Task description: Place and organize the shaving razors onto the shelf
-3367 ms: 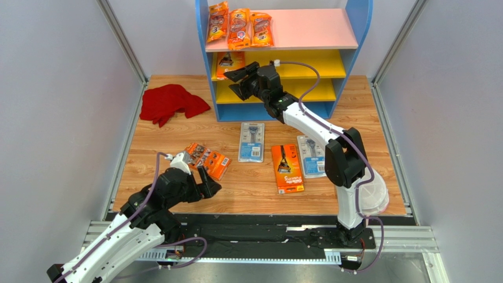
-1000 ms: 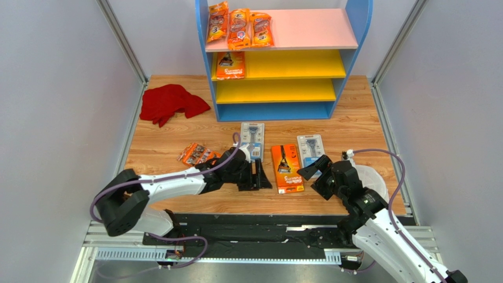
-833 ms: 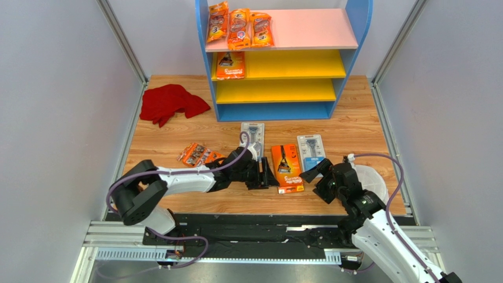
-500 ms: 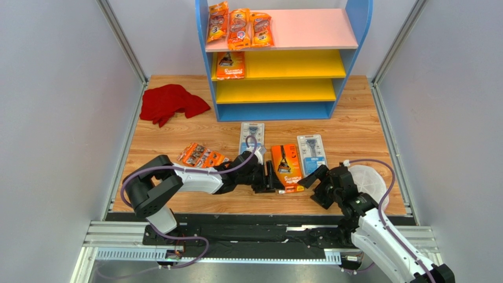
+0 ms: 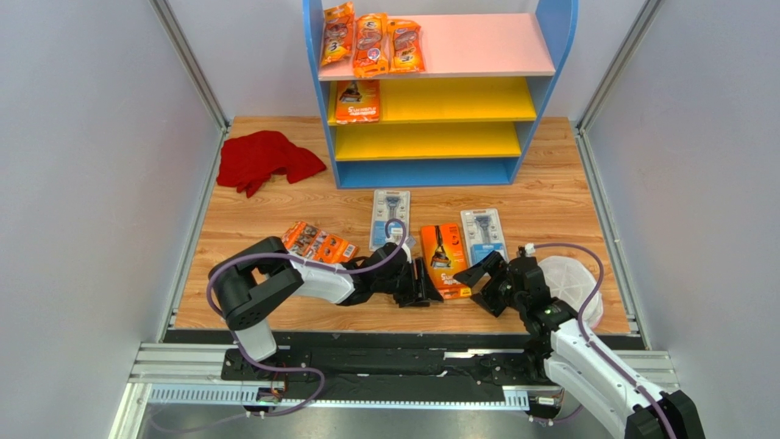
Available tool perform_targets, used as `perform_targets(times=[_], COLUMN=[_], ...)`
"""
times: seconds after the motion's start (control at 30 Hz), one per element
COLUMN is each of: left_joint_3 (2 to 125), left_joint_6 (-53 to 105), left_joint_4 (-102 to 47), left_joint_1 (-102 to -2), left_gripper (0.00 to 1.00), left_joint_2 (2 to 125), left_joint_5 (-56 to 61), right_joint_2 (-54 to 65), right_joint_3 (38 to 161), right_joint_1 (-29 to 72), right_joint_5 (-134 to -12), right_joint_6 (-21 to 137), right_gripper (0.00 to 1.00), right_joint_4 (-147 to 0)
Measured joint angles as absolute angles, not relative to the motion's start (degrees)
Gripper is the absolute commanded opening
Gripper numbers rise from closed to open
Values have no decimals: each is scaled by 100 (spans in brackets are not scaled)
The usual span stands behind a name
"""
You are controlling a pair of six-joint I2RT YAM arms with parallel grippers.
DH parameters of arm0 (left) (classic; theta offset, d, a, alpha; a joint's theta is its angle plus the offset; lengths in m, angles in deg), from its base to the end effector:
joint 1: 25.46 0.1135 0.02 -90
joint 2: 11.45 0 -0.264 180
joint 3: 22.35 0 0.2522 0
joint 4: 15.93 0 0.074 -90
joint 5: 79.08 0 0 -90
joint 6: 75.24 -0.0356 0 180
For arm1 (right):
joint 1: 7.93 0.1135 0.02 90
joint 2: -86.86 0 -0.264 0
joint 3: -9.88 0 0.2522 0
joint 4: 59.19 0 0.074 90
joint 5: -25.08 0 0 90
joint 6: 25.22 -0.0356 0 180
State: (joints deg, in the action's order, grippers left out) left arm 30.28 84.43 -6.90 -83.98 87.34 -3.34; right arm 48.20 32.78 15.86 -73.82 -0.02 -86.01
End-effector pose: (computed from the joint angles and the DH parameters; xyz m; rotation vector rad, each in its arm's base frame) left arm 0.1604 -0.2788 0.1270 -0.0930 2.6407 -1.3235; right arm 0.1231 0.0603 0.1361 0.7963 2.3732 0.9066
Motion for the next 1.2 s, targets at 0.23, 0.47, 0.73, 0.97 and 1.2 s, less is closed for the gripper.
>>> perform_targets(times=[0.23,0.47,0.73,0.97,1.2], left_joint_3=[2997,2884,2862,2746,2335], left_joint_6=[8707,8948,8959,9007,9044], left_joint_4=[-314,238,282,538,656], left_joint_1=[-8472,-8507,-8630,-8647,-8649], left_gripper=[49,40,3,0,0], left_joint_2=[8948,9166,9219,9212,8806], left_joint_5=[-142,70,400,461,577], right_joint_2=[4779,4764,4855,5194,5719], right_joint_3=[3165,3095,3084,3003,3003], right_joint_1=[1586,1586,1586,1562,1562], right_joint_5=[-7555,-7695,-7774,-7793,-7905], right_joint_6=[-32,-39,-54,-83,-220], right_gripper=[84,83,84,89,89], right_joint_4=[-8262,-8076,-8076,-8264,-8492])
